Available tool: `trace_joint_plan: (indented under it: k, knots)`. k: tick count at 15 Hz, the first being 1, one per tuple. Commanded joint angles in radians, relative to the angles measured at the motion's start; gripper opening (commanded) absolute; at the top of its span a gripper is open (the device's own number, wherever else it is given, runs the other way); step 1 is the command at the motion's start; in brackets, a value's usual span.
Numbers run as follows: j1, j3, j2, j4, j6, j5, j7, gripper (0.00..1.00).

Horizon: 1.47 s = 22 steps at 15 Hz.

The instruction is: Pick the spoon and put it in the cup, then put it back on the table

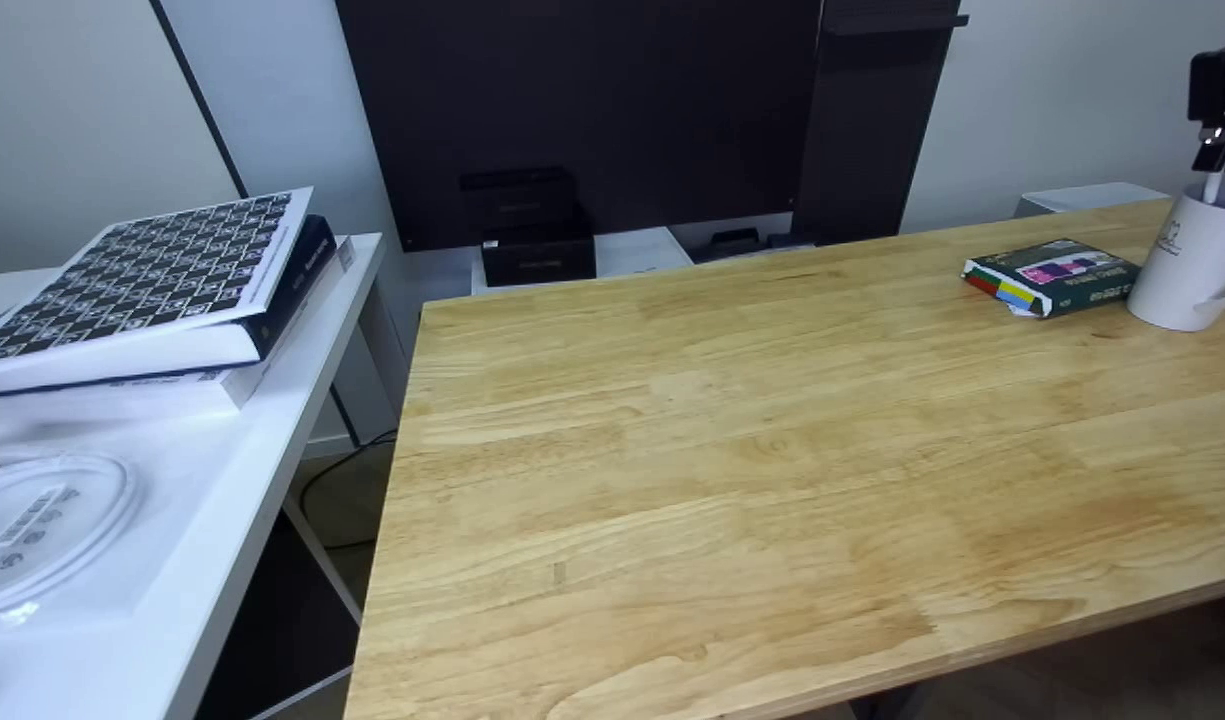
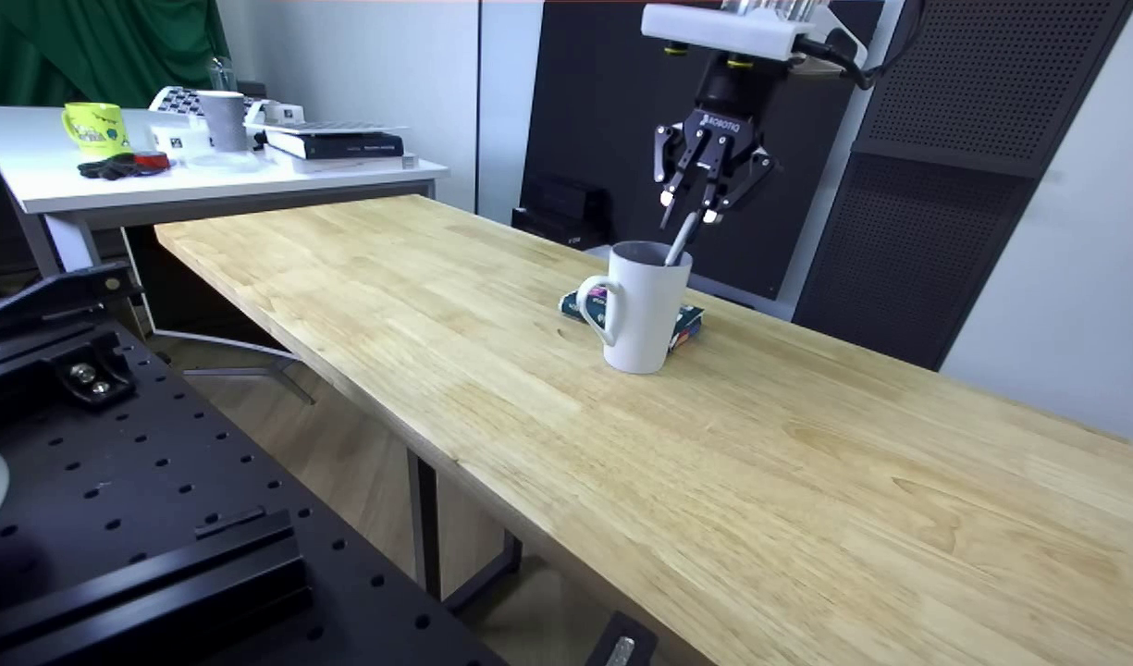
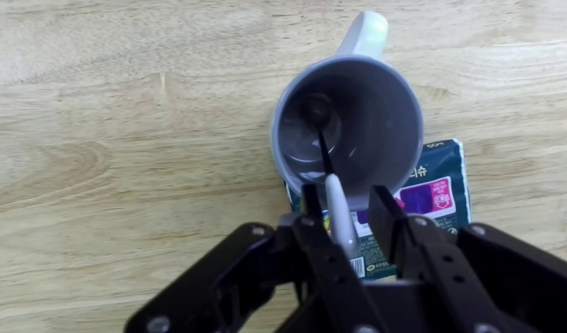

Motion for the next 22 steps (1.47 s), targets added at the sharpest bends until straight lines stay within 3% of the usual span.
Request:
trace_joint_plan:
  k: [1,3,4,5,6,14,15,17,22]
  knots:
    - [0.001,0.0,-0.009,-0.014,0.01,-0.016,0.01,0.05]
    - [0.0,0.0,-0.009,-0.014,0.01,-0.017,0.011,0.0]
    - [0.004,-0.004,-0.01,-0.014,0.009,-0.026,0.015,0.04]
    - [0.004,-0.003,-0.01,-0.013,0.007,-0.026,0.013,0.4]
    - [0.004,-0.003,-0.008,-0.011,0.005,-0.029,0.013,0.41]
    - [0.006,0.0,0.001,-0.007,0.028,-0.047,0.008,0.93]
    - [0.006,0.0,0.001,-0.009,0.037,-0.048,0.008,0.51]
    - [0.008,-0.001,0.0,-0.011,0.049,-0.055,0.01,0.55]
    - [0.008,0.0,-0.004,-0.021,0.076,-0.057,0.01,0.21]
